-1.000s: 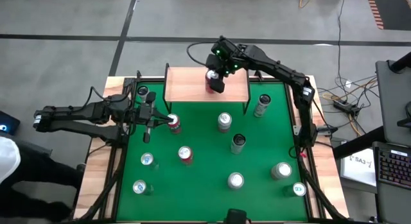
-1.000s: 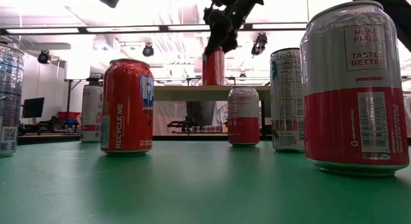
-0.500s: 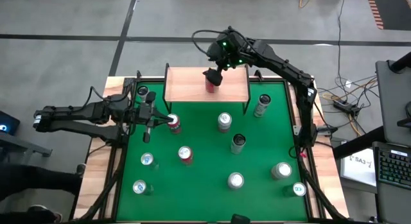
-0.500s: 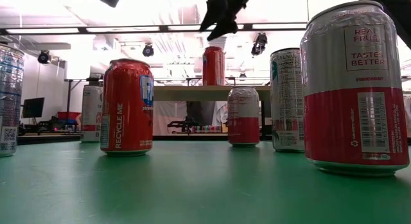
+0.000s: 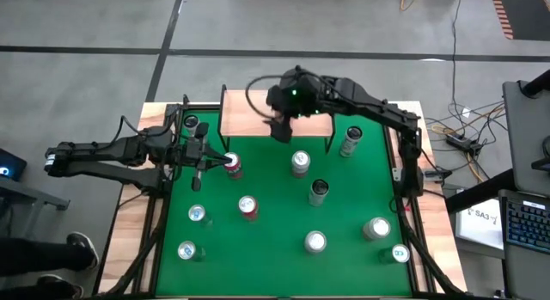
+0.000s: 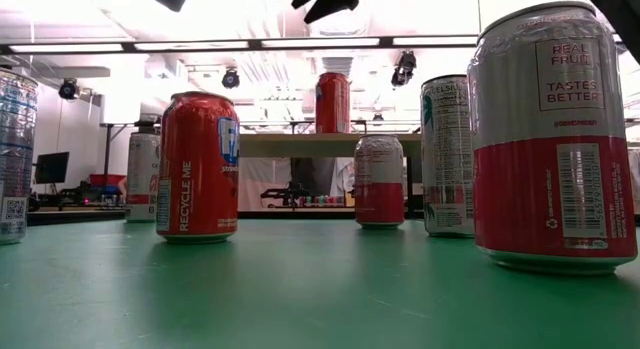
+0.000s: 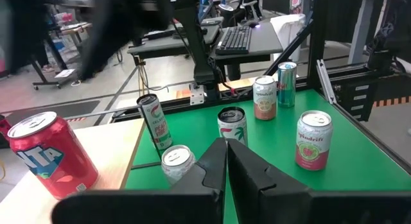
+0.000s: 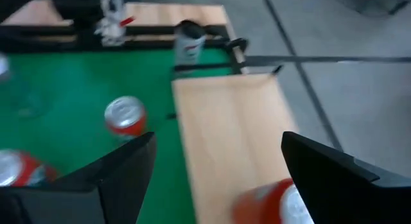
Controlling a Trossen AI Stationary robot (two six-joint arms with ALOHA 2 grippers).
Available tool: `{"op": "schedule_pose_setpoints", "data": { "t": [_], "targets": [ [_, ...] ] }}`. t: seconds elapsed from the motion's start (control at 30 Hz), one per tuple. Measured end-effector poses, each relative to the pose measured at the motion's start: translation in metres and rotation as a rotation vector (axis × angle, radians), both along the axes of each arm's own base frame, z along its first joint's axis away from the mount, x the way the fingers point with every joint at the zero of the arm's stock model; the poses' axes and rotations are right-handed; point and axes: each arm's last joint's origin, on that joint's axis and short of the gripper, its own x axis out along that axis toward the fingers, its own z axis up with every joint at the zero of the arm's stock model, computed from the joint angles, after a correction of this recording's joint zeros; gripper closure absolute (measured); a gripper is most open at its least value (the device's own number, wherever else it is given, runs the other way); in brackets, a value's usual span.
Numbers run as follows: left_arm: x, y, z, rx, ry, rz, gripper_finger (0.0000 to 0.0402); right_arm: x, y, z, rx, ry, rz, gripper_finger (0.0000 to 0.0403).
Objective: Place canned beverage on shelf
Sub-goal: Put the bottom orange soda can on the shelf
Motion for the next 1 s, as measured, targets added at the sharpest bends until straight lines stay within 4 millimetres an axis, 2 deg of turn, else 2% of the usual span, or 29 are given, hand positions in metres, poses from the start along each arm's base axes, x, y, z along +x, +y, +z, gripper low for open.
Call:
{"op": "schedule_pose_setpoints", "data": {
  "t": [0.13,0.27,0.43,0.6,0.8,1.0],
  "targets": [
    [0.000,0.000,0.000,0.000,0.000,0.000,0.0402,-0.004,0.019,-0.008,0.136,0.086,0.083,0.0104],
    [0.000,0.000,0.000,0.018,0.000,-0.003,0.0402,-0.007,0.026,-0.015,0.187,0.161,0.071,0.0165],
    [0.000,0.000,0.000,0.042,0.000,-0.007,0.0402,-0.008,0.020,-0.027,0.155,0.230,-0.004,0.0269],
    [0.000,0.000,0.000,0.044,0.000,-0.008,0.0402,-0.011,-0.003,-0.043,0.131,0.309,-0.079,0.0378],
    [0.000,0.000,0.000,0.044,0.003,-0.008,0.0402,-0.012,-0.040,-0.062,0.137,0.327,-0.150,0.0393],
    [0.000,0.000,-0.002,0.044,0.018,-0.008,0.0402,-0.018,-0.064,-0.067,0.144,0.319,-0.208,0.0394]
  ]
}}
